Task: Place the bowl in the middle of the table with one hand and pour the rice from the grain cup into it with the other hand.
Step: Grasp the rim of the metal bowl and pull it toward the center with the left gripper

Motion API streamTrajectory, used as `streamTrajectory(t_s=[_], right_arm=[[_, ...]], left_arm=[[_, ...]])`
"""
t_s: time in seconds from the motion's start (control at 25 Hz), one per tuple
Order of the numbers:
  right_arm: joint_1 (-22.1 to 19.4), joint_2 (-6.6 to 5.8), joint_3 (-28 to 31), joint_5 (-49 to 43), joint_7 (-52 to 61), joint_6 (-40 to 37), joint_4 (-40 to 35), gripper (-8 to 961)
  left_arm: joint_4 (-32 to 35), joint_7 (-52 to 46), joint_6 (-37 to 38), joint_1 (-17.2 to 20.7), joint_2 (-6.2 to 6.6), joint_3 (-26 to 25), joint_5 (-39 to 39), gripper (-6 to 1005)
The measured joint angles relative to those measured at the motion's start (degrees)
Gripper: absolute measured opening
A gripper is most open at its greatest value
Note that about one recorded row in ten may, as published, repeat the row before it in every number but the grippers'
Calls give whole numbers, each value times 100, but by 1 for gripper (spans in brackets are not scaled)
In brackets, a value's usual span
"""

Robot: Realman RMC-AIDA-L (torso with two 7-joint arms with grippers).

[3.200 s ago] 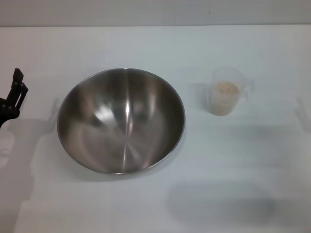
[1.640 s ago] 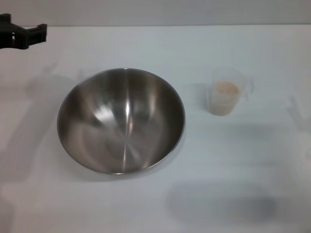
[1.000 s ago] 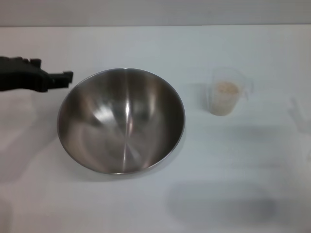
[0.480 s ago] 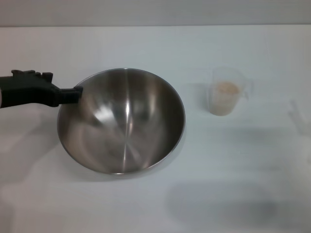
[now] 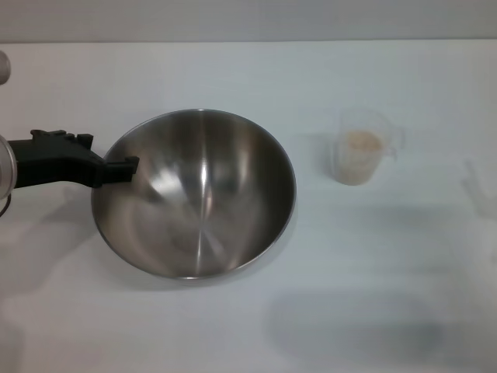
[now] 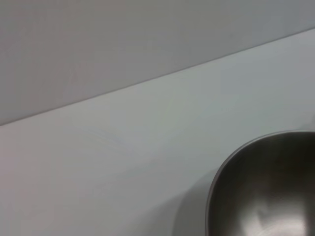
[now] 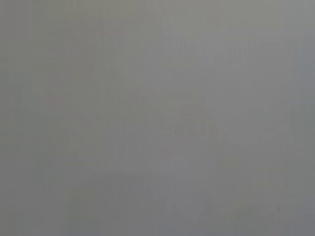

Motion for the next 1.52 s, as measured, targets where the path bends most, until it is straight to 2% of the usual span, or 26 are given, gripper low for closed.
streamTrajectory(t_s=[0.56,1.0,1.4,1.52], right_arm=[[7,0,-44,0,0,0,12,840],[7,0,-44,0,0,-1,12,838],[17,0,-44,0,0,-1,-1,839],[35,0,-44,0,0,5,-4,839]], left_arm=[[489,130,144,-154,-9,38,-2,820],[602,132,143,-191,-19,110,-6,813],[690,128,134,-292,-2,109,-2,742],[762,130,133,-353,1,86,-1,662]])
